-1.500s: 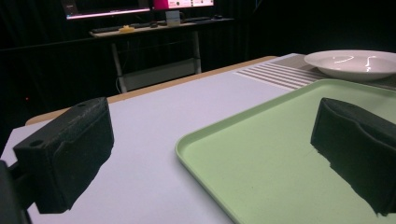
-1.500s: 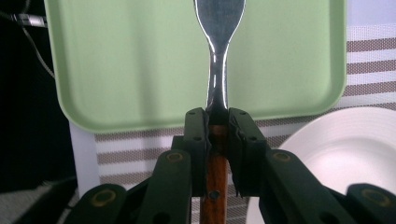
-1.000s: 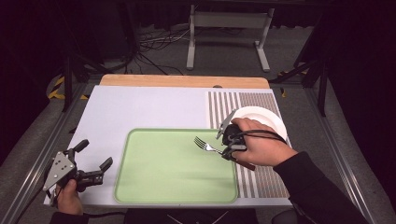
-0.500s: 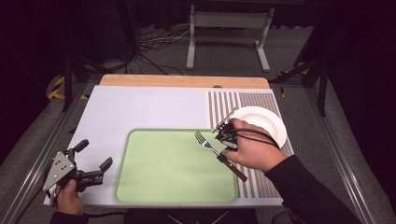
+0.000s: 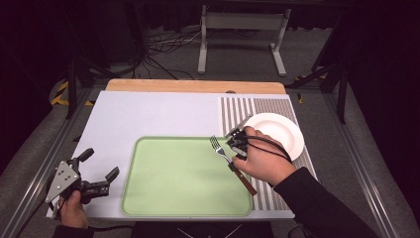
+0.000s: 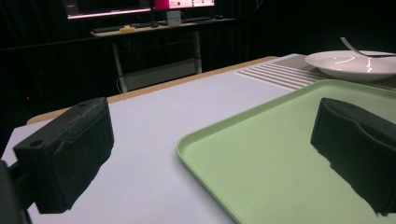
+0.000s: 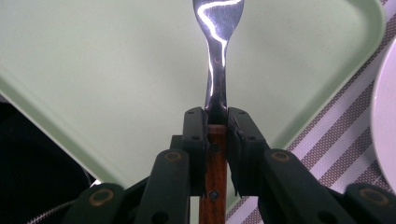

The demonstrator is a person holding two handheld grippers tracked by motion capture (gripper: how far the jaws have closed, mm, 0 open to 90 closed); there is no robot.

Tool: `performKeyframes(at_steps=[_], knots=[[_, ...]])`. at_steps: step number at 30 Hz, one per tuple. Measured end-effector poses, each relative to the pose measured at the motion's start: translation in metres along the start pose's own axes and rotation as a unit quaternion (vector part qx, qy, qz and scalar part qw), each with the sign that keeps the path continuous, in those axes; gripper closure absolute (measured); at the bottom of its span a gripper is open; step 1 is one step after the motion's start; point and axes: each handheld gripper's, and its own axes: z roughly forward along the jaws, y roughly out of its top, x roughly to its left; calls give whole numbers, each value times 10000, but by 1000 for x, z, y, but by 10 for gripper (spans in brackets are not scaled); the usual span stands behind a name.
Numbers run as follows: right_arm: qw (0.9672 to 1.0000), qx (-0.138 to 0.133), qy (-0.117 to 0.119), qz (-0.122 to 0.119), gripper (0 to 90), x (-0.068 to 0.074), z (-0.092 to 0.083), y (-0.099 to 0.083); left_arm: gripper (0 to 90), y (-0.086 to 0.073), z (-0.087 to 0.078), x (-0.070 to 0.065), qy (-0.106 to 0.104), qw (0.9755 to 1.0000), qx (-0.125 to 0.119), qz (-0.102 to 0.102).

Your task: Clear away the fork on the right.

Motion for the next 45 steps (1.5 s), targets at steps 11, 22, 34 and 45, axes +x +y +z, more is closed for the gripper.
performKeyframes(at_steps=[11, 22, 34, 45], knots=[[9995, -31, -94, 314, 782, -1, 6, 1, 1, 0, 0, 0, 6, 10000, -2, 1], [9980, 111, -157, 599, 781, 3, 24, 4, 1, 0, -1, 1, 21, 10000, -3, -7], [9962, 323, -235, 769, 781, 1, 46, 3, 1, 0, -1, 1, 19, 10000, -4, -10], [9938, 443, -274, 983, 780, -6, 59, 5, 1, 0, 0, 0, -3, 10000, -7, -19]])
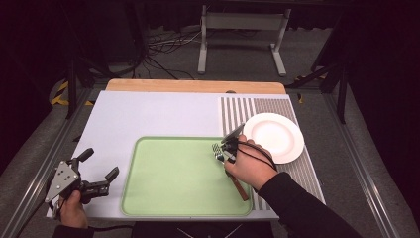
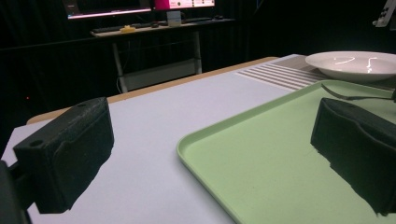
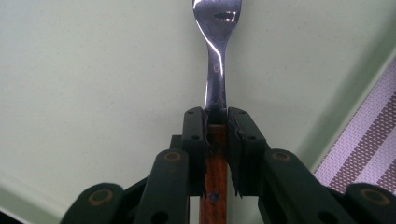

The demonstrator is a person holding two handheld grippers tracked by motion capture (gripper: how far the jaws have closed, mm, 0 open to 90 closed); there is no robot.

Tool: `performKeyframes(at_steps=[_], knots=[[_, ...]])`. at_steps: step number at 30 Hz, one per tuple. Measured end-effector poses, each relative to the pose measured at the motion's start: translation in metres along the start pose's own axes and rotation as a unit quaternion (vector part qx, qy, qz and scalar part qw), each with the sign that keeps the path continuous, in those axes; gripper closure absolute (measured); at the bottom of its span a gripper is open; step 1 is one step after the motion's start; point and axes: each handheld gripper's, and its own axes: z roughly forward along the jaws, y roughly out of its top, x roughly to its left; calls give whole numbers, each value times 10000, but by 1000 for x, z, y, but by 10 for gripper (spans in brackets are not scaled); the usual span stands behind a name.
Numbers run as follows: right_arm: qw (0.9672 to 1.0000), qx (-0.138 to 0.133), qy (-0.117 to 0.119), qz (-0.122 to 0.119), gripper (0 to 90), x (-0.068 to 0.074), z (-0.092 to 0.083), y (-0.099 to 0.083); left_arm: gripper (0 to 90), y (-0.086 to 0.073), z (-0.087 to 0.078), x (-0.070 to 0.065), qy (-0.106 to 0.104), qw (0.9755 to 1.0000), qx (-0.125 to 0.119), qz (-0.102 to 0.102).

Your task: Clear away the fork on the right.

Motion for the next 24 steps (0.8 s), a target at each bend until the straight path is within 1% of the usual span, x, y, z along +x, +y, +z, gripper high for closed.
performKeyframes(at_steps=[6, 20, 22, 23, 24], knots=[[9999, 75, -24, 102, 779, -3, 6, 2, 1, 0, 0, 1, -2, 10000, 10, 13], [9997, 183, -6, 129, 772, -1, 11, 1, 1, 0, 0, 1, -6, 10000, 17, 3], [9998, 147, 15, 108, 727, -1, 12, 1, 1, 0, 0, 1, -13, 10000, 23, -1], [9999, 111, 58, 75, 683, -1, 12, 1, 1, 0, 0, 1, -12, 10000, 25, -1], [9999, 53, 106, 33, 665, -1, 11, 1, 1, 0, 0, 1, -12, 10000, 24, -2]])
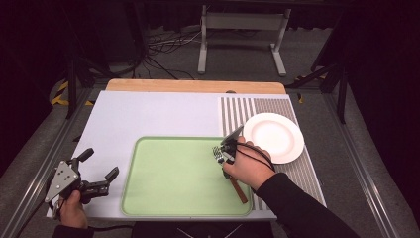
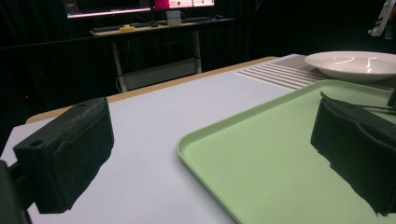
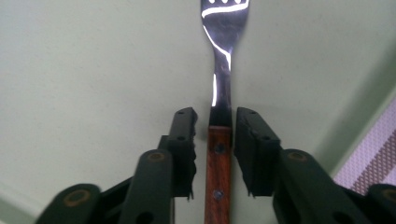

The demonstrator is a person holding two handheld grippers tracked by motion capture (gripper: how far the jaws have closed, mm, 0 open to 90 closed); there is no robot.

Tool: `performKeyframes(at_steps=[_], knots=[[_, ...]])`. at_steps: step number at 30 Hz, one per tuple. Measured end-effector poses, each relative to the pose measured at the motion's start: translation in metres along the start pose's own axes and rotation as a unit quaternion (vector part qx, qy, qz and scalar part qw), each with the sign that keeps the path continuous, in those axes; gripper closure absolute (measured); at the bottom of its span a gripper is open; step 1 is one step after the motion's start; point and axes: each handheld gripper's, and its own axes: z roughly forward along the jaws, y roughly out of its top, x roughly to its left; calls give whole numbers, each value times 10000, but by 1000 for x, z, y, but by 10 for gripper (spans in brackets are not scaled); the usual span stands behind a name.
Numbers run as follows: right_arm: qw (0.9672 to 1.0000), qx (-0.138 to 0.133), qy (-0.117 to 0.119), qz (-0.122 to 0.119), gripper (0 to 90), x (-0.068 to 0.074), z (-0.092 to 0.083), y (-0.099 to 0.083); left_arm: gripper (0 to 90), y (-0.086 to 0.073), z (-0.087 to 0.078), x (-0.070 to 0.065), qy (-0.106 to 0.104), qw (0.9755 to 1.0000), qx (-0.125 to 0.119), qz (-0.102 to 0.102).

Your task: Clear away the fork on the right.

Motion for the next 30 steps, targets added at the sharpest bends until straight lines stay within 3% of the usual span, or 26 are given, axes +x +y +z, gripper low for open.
performKeyframes(at_steps=[8, 9, 11, 14, 17, 19, 21, 26, 30], knots=[[9984, -418, 73, -370, 473, 1, -7, 1, 1, 0, 0, 0, -4, 10000, 0, -10], [9950, -762, 44, -642, 363, 3, -7, 0, 1, 0, 0, 0, -7, 10000, 0, -10], [9920, -937, 34, -840, 297, 4, -7, 0, 1, 0, 0, 0, -11, 10000, 1, -16], [9839, -1272, -27, -1253, 231, 5, -8, 1, 1, 0, 0, 0, -2, 10000, -1, -14], [9800, -1405, 76, -1405, 247, 6, -11, 1, 1, 0, 0, 0, -2, 10000, -4, -11], [9792, -1425, 121, -1437, 258, 7, -12, 2, 1, 0, 0, 0, -8, 10000, 1, -9], [9741, -1545, 194, -1638, 298, 8, -14, 3, 1, 0, 0, 0, -5, 10000, 0, -10], [9572, -1882, 486, -2145, 519, 9, -22, 4, 1, 0, 0, 0, -4, 10000, -7, 0], [9500, -1966, 567, -2358, 672, 10, -24, 4, 1, 0, 0, 0, -3, 10000, -3, 14]])
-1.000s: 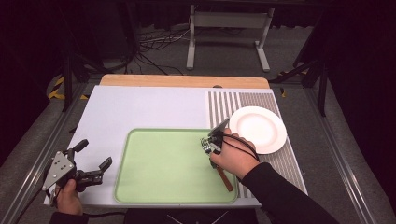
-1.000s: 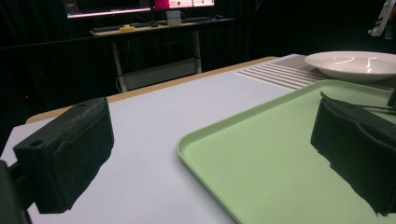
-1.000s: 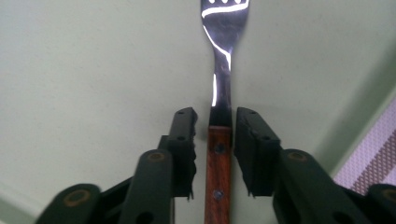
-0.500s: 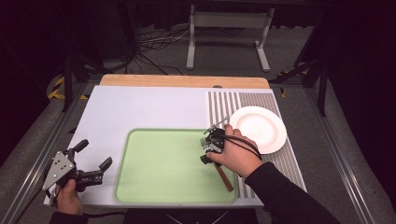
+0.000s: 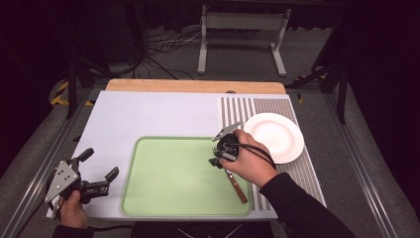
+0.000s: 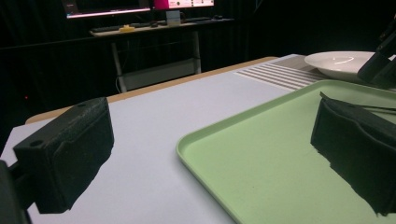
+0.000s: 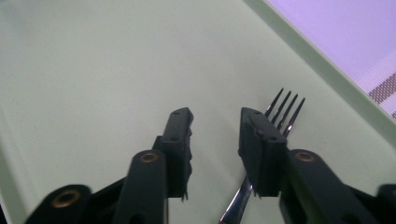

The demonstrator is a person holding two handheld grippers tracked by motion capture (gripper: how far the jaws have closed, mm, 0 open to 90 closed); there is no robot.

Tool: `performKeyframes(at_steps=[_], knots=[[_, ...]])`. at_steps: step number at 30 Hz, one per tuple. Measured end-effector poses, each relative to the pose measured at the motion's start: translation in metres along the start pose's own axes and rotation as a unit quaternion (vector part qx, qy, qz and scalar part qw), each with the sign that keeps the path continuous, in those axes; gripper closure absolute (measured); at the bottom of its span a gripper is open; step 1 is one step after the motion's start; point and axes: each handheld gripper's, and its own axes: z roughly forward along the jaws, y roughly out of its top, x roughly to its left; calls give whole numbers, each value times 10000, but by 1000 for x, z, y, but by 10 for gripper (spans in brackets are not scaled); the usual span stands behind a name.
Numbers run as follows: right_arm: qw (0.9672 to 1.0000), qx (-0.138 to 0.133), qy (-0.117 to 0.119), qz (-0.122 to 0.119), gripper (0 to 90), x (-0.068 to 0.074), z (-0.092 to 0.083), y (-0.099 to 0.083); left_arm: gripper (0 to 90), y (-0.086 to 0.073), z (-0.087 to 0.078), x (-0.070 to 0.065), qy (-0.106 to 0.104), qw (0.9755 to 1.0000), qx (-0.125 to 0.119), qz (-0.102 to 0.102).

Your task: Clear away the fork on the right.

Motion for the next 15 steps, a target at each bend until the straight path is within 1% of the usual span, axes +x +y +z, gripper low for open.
performKeyframes(at_steps=[1, 2, 3, 4, 6, 8, 9, 11, 15], knots=[[10000, -21, 19, -56, 713, 0, 0, 0, 1, 0, 0, 0, 2, 10000, -4, -1], [9998, -44, 51, -179, 756, -1, 2, 0, 1, 0, 0, 0, 4, 10000, -4, 1], [9998, -54, 29, -213, 787, -1, 3, 0, 1, 0, 0, 0, 4, 10000, -4, 1], [9996, -46, 19, -288, 812, -2, 5, 0, 1, 0, 0, 0, 4, 10000, -4, -1], [9993, -56, 52, -363, 839, -4, 7, -1, 1, 0, 0, 0, 7, 10000, -7, -10], [9993, -54, 16, -381, 856, -7, 10, -2, 1, 0, 0, 0, 8, 10000, -9, -18], [9992, -45, 40, -397, 866, -8, 11, -3, 1, 0, 0, 0, 9, 10000, -9, -20], [9994, 51, 94, -340, 883, -12, 15, -6, 1, 0, 0, 0, 7, 10000, -5, -12], [9992, 165, 90, -342, 887, -15, 22, -10, 1, 0, 0, 0, 7, 10000, -6, -6]])
